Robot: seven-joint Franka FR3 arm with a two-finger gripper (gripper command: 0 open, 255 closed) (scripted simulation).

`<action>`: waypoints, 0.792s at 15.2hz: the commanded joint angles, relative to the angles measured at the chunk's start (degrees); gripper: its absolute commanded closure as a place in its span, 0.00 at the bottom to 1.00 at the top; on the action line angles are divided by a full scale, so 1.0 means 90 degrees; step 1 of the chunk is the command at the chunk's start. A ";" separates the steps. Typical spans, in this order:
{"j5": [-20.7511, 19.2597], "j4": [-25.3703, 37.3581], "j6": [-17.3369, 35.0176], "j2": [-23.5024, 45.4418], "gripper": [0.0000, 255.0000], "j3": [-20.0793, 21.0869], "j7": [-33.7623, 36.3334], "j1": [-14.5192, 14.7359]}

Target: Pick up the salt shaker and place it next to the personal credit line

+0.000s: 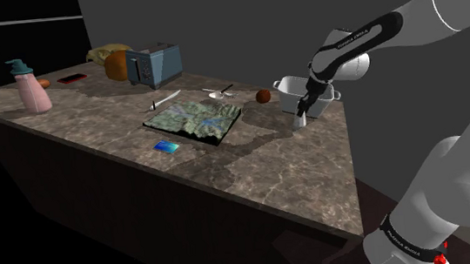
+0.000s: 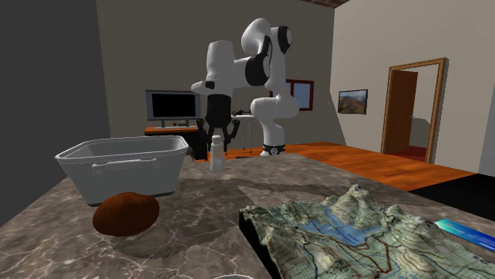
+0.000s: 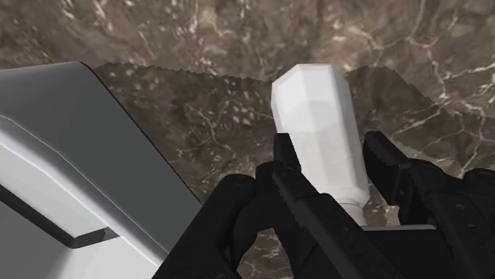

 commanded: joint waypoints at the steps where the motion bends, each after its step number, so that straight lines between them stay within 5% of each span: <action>1: -0.0126 0.0042 -0.0173 -0.0146 1.00 0.0034 0.0107 -0.0025; 12: -0.0485 0.0536 -0.1172 -0.0705 1.00 0.0193 0.0427 -0.0117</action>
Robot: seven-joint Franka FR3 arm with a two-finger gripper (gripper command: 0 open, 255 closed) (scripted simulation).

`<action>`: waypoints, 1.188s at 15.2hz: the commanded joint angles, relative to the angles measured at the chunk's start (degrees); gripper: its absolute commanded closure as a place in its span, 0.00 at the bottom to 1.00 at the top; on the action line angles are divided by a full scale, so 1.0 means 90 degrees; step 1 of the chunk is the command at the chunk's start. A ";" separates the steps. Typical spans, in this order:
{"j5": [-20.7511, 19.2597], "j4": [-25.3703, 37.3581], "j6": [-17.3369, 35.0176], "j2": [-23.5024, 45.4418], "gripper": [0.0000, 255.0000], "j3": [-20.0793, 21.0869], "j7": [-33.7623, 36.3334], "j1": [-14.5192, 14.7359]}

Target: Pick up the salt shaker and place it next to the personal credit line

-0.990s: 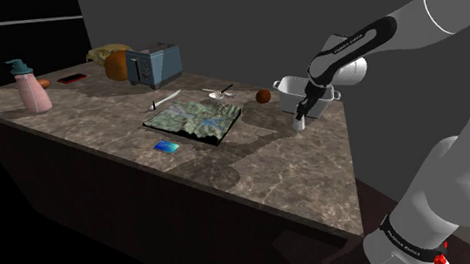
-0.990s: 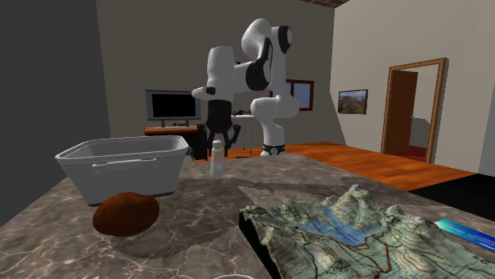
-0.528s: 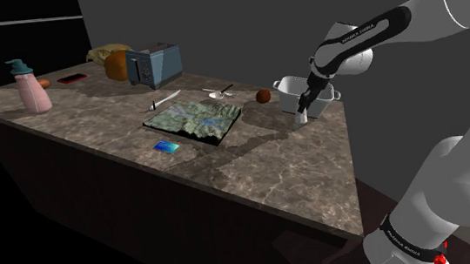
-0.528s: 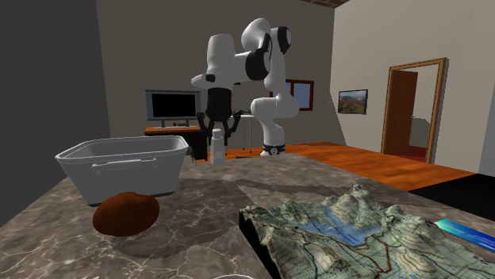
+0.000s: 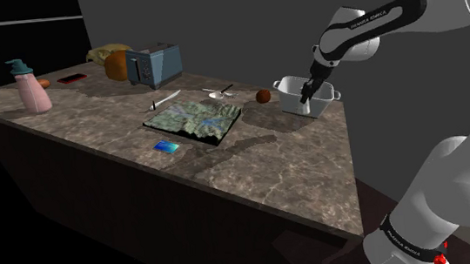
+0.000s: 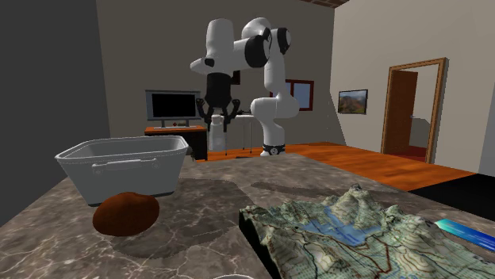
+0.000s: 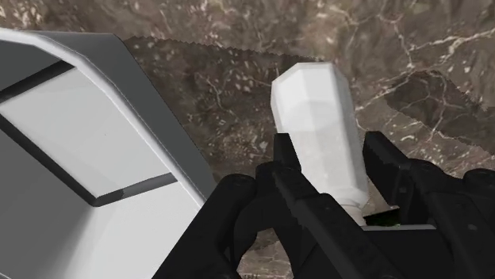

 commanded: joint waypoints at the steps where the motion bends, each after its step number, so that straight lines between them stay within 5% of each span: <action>1: -0.0055 0.0089 -0.0184 -0.0101 1.00 0.0037 0.0058 -0.0013; 18: -0.0204 0.0956 -0.1406 -0.0475 1.00 0.0428 0.0569 0.0067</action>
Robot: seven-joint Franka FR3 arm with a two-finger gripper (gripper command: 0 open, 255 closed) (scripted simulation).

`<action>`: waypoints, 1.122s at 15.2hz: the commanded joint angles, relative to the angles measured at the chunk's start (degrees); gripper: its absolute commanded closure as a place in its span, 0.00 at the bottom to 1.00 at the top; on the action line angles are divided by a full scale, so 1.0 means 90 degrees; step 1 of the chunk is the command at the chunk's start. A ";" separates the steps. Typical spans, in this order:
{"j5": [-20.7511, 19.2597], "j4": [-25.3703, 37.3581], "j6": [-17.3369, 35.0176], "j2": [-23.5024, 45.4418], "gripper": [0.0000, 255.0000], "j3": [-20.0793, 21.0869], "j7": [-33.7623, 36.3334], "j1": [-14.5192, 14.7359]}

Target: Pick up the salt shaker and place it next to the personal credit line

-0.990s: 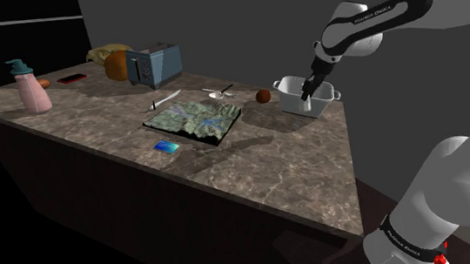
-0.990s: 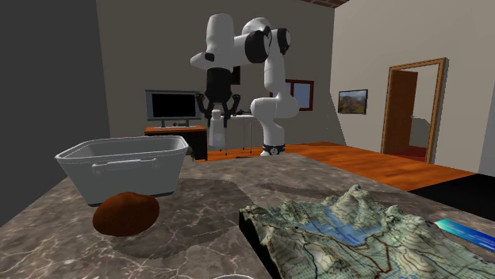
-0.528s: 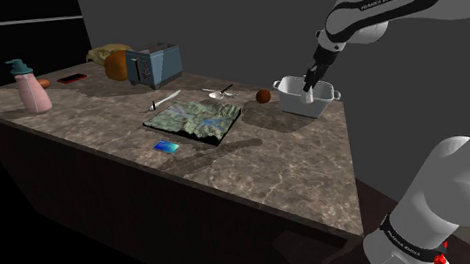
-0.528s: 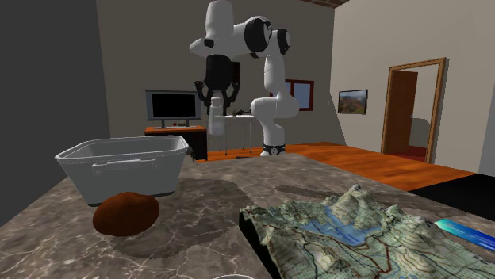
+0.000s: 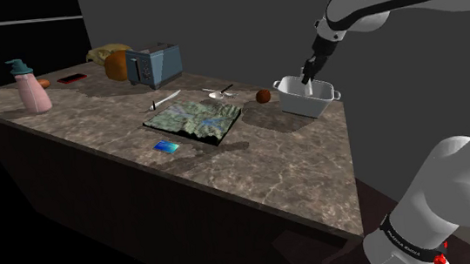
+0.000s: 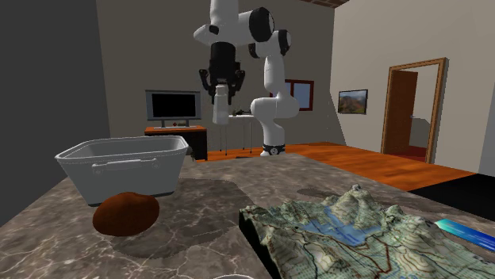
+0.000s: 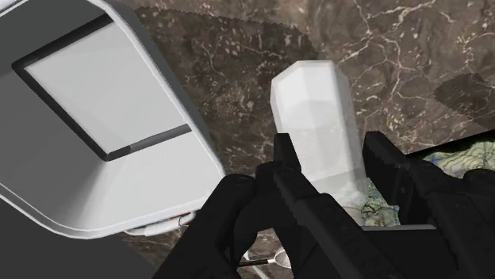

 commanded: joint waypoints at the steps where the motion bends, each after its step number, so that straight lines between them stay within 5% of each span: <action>1: 0.0005 0.0007 0.0015 0.0030 1.00 0.0185 0.0277 0.0093; 17: 0.0106 0.1002 0.0026 0.1130 1.00 0.1655 0.2610 0.1031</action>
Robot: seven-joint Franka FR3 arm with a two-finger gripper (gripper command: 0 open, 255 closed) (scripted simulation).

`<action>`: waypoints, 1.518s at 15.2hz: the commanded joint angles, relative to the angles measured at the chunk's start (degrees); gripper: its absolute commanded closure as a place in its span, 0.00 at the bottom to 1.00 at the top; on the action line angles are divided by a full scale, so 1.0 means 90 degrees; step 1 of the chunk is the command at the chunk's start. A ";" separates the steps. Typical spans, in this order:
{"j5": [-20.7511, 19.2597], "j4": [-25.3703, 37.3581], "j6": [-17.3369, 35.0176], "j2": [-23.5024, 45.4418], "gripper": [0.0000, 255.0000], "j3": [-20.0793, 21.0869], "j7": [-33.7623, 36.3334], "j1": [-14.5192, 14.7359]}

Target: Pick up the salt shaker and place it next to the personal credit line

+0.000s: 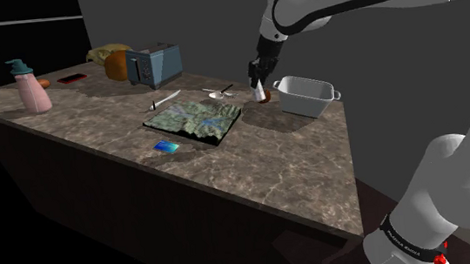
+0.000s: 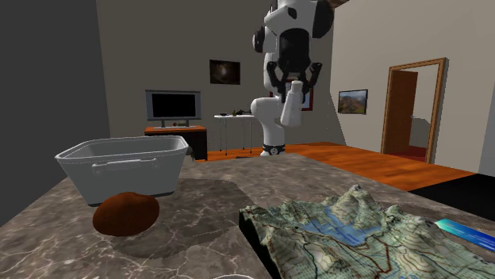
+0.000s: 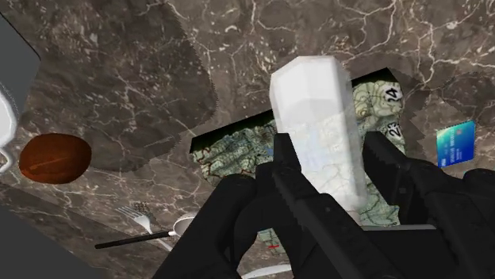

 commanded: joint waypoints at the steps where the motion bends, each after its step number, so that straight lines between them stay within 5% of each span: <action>1: -0.0012 0.0189 -0.0009 0.0191 1.00 0.0174 0.0320 0.0130; 14: -0.0184 0.2575 -0.0587 0.2094 1.00 0.0910 0.1887 0.0910; 23: -0.0374 0.5542 -0.1631 0.4095 1.00 0.1155 0.2691 0.1517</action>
